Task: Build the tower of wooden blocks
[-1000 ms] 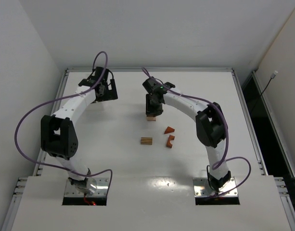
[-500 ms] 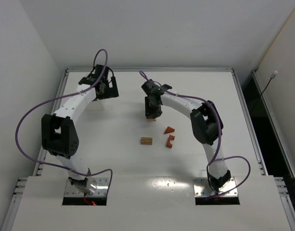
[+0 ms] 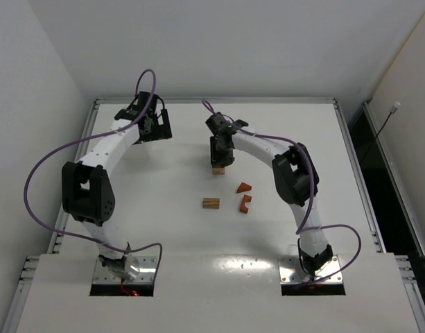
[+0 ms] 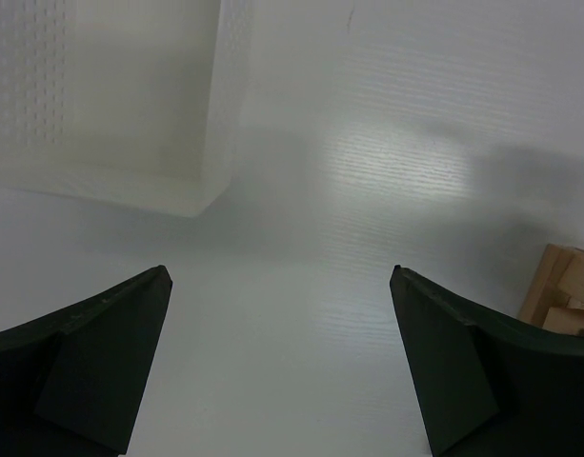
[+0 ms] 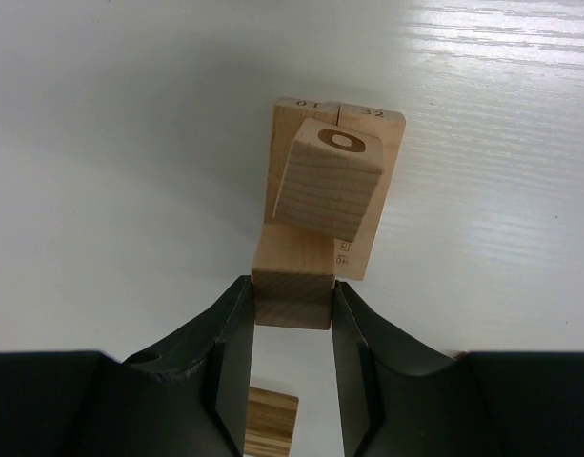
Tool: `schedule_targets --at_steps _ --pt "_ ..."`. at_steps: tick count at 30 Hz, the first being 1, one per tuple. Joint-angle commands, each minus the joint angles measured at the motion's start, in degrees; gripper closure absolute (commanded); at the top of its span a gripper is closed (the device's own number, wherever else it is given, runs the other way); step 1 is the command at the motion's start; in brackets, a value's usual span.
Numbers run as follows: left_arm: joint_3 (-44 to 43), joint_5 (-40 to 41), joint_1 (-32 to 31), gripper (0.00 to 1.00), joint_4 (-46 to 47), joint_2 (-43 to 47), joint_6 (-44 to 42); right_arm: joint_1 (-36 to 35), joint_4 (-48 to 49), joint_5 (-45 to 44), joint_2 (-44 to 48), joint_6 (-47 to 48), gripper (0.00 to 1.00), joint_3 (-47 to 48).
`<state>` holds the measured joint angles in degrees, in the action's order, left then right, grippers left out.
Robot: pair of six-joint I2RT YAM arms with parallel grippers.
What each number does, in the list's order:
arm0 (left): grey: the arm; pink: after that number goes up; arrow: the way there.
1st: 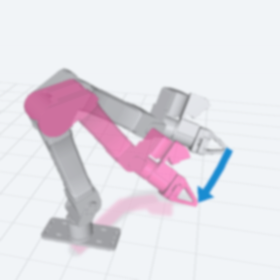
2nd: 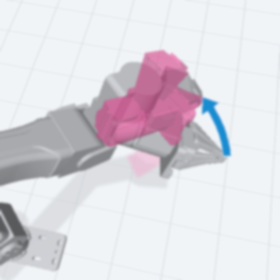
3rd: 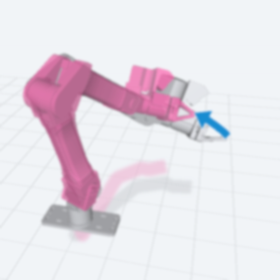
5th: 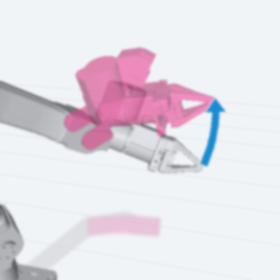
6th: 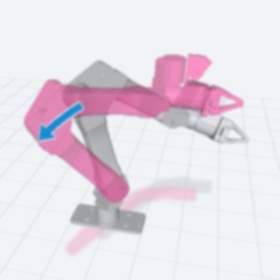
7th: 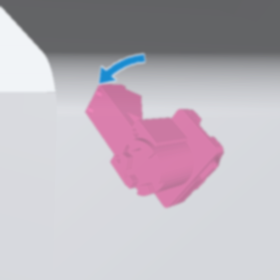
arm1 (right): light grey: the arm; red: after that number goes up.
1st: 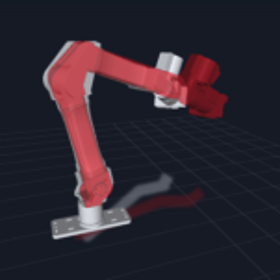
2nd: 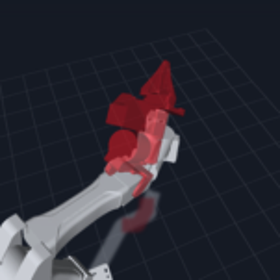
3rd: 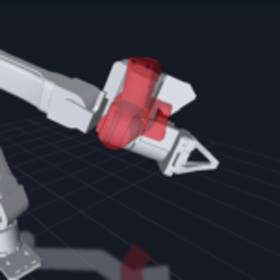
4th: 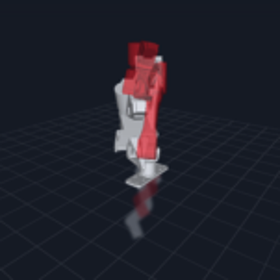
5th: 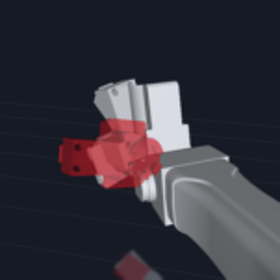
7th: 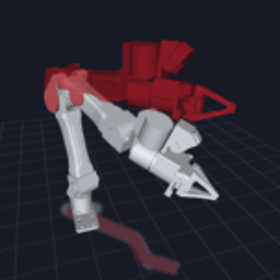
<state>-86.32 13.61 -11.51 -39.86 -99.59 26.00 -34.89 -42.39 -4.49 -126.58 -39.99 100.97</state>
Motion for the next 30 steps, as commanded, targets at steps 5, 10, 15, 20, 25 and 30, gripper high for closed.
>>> schedule_targets --at_steps 5,10,15,20,25,30 --pt "-2.8 -1.2 1.2 0.00 0.3 -1.4 0.5 0.4 1.5 -1.6 -0.6 1.1 1.00 2.5" --pt "-3.3 -1.7 1.8 0.00 0.3 -1.9 0.5 0.4 1.5 -1.6 -1.1 1.1 1.00 2.5" --pt "-3.9 -1.7 2.3 0.00 -0.3 -2.4 0.5 0.9 1.5 -2.1 -1.6 1.1 1.00 3.0" --pt "-3.9 -2.9 2.8 0.00 -0.3 -2.4 0.5 0.9 1.5 -1.6 -2.2 1.1 0.98 3.5" --pt "-3.9 -2.9 2.8 0.00 -0.3 -3.0 0.0 1.4 1.5 -1.6 -2.2 1.1 0.88 2.9" --pt "-4.4 -3.4 2.8 0.00 -0.8 -3.5 0.0 1.4 1.5 -1.0 -2.2 1.1 0.76 2.4"
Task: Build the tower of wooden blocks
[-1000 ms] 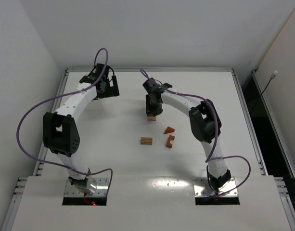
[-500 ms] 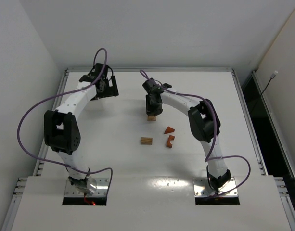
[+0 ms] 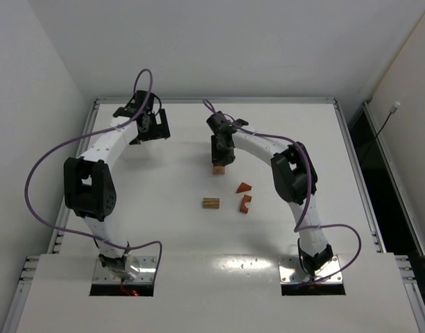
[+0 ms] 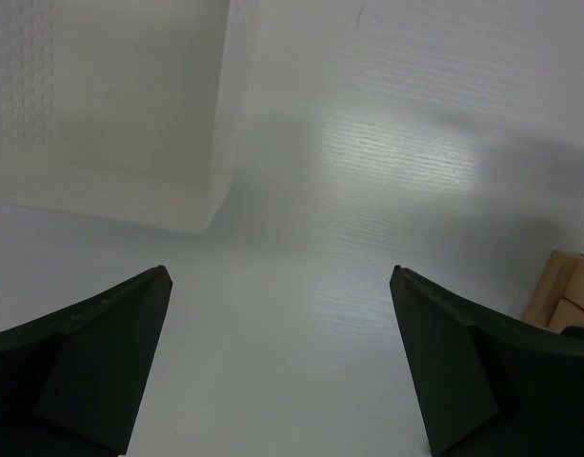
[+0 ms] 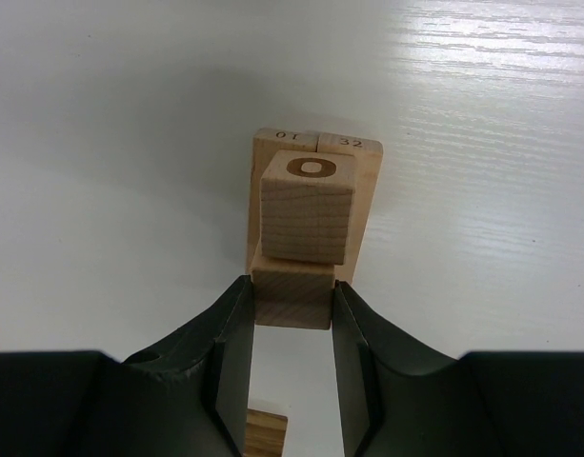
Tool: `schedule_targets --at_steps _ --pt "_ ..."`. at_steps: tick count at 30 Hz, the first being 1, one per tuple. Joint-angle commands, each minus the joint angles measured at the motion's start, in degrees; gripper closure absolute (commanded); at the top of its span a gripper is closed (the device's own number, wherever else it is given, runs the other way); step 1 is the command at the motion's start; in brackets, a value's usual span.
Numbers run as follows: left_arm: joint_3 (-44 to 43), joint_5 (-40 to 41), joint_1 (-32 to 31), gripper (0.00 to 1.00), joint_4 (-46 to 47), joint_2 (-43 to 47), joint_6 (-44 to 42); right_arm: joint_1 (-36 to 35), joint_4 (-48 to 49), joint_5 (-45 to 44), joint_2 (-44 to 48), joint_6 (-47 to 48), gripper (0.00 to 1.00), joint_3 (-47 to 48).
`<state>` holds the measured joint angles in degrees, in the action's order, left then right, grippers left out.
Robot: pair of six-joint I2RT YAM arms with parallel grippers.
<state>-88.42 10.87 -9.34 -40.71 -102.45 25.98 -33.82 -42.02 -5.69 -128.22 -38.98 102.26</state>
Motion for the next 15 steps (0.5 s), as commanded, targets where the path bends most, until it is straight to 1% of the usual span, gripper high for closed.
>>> schedule_targets --at_steps 1,5,6,7,8,10,12,14,15 --pt "-2.3 -0.7 0.6 0.00 0.0 -0.6 0.0 0.3 1.2 0.2 -0.5 0.0 0.73 1.1" --pt "-2.8 -0.7 0.6 0.00 0.0 -0.6 0.0 0.3 1.2 0.8 -0.5 0.0 0.55 1.1" --pt "-2.8 -0.7 0.6 0.00 0.0 -0.6 0.0 0.3 1.7 0.8 -0.5 0.0 0.48 1.1" --pt "-2.8 -0.7 0.6 0.00 0.0 -0.6 0.0 0.3 1.7 0.8 -0.5 0.6 0.35 1.1" --pt "-2.8 -0.7 0.6 0.00 0.0 -0.6 0.0 0.3 1.7 0.8 -0.5 0.6 0.31 0.5" --pt "-2.8 -0.7 0.6 0.00 0.0 -1.2 0.0 0.3 1.7 1.3 -0.5 1.3 0.26 0.5" --pt "-2.8 -0.7 0.6 0.00 0.0 -1.2 0.0 0.3 2.2 1.3 0.6 2.1 0.26 -0.1" --pt "-2.8 -0.7 0.6 0.00 0.0 -1.2 0.0 -0.2 3.4 1.3 1.2 3.7 0.22 -0.1" --pt "-2.8 -0.7 0.6 0.00 0.0 -1.2 0.0 -0.2 3.4 0.8 2.4 4.3 0.22 -0.7"
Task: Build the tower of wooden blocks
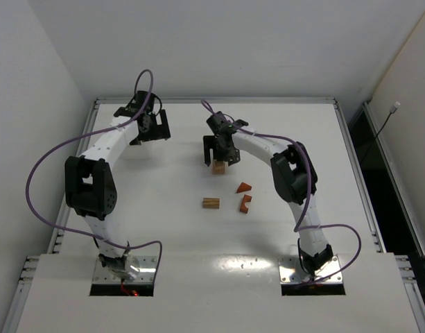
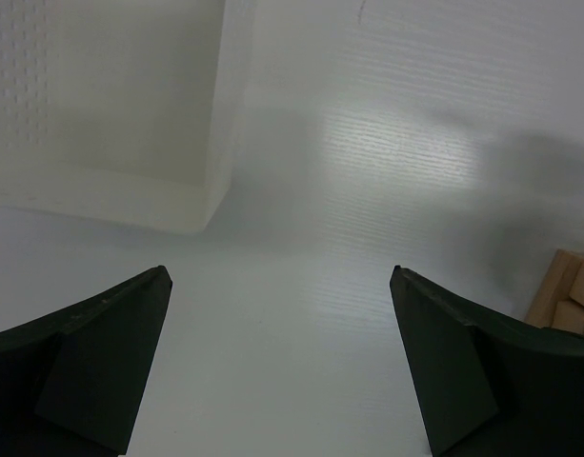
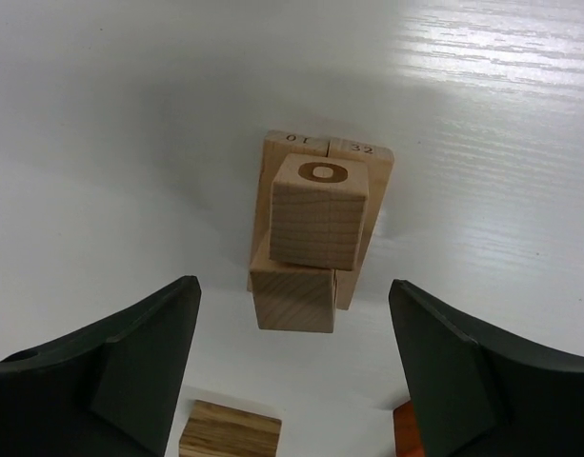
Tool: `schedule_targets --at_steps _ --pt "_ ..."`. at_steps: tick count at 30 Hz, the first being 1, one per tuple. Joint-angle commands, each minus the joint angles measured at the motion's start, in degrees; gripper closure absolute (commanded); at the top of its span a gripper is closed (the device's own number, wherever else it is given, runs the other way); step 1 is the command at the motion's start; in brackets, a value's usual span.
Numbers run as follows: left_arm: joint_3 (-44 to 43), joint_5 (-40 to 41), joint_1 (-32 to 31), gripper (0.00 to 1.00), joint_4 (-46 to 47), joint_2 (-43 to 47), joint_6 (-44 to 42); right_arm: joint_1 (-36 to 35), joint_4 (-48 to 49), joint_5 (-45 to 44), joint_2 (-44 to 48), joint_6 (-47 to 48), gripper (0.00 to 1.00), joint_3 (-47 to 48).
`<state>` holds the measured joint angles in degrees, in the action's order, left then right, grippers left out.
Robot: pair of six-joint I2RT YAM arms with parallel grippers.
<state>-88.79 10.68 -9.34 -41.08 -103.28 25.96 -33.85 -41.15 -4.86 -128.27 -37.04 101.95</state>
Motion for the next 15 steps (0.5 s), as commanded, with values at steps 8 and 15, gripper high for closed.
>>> schedule_targets --at_steps 8,15 --pt "1.5 -1.6 0.6 0.00 0.9 3.5 0.1 -1.8 13.3 -1.8 16.2 10.1 0.17 -11.5" --pt "13.3 -14.2 -4.0 0.03 3.9 12.0 -12.0 0.2 20.1 -4.4 35.1 20.1 0.17 -27.0"
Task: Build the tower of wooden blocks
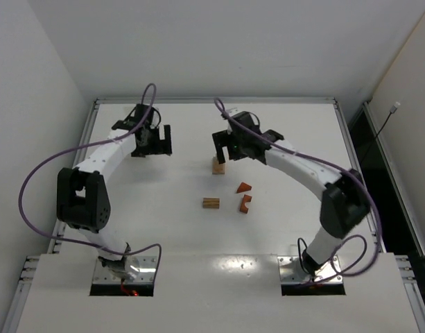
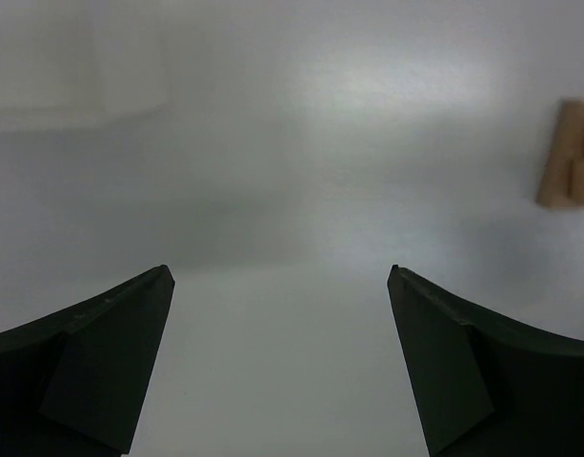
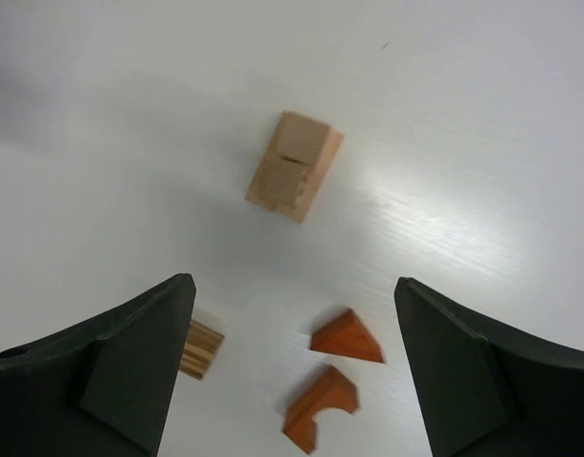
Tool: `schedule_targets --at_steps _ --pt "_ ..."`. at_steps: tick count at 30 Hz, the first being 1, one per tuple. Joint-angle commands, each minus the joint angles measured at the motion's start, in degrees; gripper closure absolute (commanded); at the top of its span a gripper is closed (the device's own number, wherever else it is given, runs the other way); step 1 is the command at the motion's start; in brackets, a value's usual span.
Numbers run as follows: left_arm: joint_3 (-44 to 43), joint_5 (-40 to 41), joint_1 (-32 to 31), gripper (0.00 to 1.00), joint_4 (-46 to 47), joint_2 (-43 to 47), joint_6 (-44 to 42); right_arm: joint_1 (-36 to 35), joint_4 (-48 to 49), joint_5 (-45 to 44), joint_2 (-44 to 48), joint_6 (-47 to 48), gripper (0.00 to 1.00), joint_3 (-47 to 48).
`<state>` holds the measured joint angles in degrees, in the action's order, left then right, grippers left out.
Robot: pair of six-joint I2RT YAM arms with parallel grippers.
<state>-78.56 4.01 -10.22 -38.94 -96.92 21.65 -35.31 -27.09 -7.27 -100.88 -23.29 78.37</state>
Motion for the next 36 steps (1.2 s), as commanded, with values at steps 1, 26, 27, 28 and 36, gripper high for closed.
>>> schedule_targets --at_steps 1,26,27,28,36 --pt "5.1 -12.3 -4.4 0.06 2.3 6.9 -10.4 2.3 6.1 -1.4 12.2 11.4 0.17 -4.4" --pt "4.3 -12.4 -39.4 0.22 -4.7 -5.6 -62.1 38.3 -6.0 14.0 35.8 31.4 0.20 -19.9" --pt "4.3 -13.1 -38.9 0.23 -4.7 -6.9 -62.6 38.9 -6.5 14.0 35.8 31.4 0.20 -19.9" --pt "4.3 -13.1 -38.9 0.25 -4.7 -7.5 -63.4 40.0 -6.5 14.6 35.8 31.4 0.20 -19.9" --pt "3.2 -14.2 -38.4 0.32 -4.7 -11.3 -64.5 43.7 -6.5 16.5 32.6 30.8 0.20 -16.7"
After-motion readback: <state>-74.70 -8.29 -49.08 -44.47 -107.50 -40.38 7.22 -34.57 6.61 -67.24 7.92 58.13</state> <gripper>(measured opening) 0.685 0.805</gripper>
